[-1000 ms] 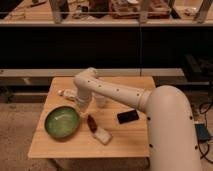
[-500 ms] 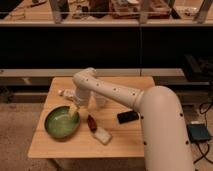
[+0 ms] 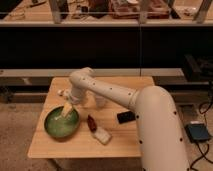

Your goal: Drag the ceramic bowl in a circle

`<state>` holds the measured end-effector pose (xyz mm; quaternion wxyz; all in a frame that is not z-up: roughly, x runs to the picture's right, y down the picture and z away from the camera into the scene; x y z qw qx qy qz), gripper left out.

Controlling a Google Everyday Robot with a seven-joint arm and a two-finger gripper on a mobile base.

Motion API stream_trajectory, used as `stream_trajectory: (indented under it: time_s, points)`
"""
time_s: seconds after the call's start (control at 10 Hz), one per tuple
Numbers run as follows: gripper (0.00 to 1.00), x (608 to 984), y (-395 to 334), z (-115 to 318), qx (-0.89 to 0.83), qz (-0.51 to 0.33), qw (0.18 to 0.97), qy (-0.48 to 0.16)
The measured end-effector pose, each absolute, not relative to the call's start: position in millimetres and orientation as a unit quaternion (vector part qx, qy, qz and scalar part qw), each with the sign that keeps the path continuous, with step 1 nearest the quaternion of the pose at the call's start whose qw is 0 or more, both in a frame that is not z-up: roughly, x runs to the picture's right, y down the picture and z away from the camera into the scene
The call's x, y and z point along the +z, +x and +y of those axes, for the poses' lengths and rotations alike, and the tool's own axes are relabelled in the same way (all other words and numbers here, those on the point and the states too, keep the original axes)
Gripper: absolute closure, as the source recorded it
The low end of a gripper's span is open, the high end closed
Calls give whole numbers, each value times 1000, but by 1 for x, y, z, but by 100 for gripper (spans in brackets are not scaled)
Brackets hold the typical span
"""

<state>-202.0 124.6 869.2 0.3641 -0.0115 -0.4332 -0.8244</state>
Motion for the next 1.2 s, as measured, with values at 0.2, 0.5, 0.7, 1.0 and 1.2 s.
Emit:
stream_trajectory:
  time_s: [0.2, 0.5, 0.7, 1.0, 1.2]
  points:
    - [51, 885, -217, 139, -831, -439, 339, -45]
    - [80, 894, -211, 145, -831, -435, 341, -61]
    - [98, 882, -201, 134, -831, -422, 358, -56]
    - [100, 869, -180, 129, -821, -418, 386, -56]
    - [100, 867, -169, 134, -816, -419, 394, -60]
